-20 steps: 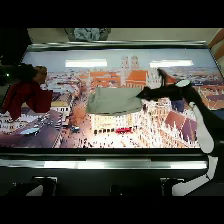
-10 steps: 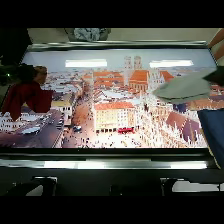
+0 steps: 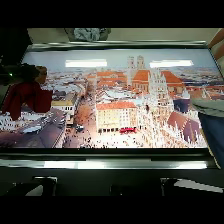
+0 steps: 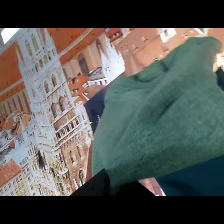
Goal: Fold the shirts.
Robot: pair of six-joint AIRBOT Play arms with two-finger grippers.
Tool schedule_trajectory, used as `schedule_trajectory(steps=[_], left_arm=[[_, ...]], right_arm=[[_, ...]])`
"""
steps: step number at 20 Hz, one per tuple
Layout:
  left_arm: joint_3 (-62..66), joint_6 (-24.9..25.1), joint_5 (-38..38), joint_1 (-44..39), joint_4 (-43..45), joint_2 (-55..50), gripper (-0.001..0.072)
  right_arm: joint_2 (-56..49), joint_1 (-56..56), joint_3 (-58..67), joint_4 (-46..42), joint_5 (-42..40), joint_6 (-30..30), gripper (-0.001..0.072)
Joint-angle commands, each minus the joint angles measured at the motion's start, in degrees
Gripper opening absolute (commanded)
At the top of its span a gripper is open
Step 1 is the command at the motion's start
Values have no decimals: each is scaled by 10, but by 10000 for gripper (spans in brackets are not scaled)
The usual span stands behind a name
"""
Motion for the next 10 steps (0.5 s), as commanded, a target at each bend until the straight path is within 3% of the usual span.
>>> schedule_trajectory(steps=[1, 3, 7, 10], left_arm=[[0, 1, 1, 0, 0, 0, 36], [0, 5, 1, 0, 0, 0, 36], [0, 7, 1, 0, 0, 0, 36], [0, 6, 1, -2, 0, 0, 36]], right_arm=[[19, -73, 1, -12, 17, 9, 41], [25, -99, 1, -78, 61, 12, 42], [27, -99, -51, -307, 129, -24, 43], [47, -100, -162, -331, 77, -19, 43]])
